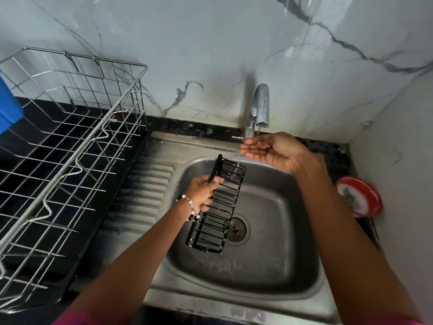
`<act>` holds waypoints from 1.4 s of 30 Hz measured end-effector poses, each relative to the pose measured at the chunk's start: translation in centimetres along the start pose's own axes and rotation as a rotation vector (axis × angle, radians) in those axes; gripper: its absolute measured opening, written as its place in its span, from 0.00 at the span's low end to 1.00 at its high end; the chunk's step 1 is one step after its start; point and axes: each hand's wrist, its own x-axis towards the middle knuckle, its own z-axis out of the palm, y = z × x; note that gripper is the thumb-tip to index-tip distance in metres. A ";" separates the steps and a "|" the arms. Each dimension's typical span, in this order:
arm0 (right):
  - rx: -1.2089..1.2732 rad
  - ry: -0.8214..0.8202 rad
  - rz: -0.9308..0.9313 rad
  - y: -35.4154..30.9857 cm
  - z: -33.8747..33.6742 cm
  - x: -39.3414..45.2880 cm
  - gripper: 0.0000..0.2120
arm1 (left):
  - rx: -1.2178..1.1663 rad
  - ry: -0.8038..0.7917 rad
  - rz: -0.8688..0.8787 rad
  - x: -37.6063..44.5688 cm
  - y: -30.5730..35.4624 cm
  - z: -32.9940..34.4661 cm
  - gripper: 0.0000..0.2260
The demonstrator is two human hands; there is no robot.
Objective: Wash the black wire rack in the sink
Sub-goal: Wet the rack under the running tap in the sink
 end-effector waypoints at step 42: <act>-0.111 -0.091 -0.045 -2.0 0.7 -2.2 0.15 | -0.593 -0.151 -0.342 0.0 7.5 4.5 0.09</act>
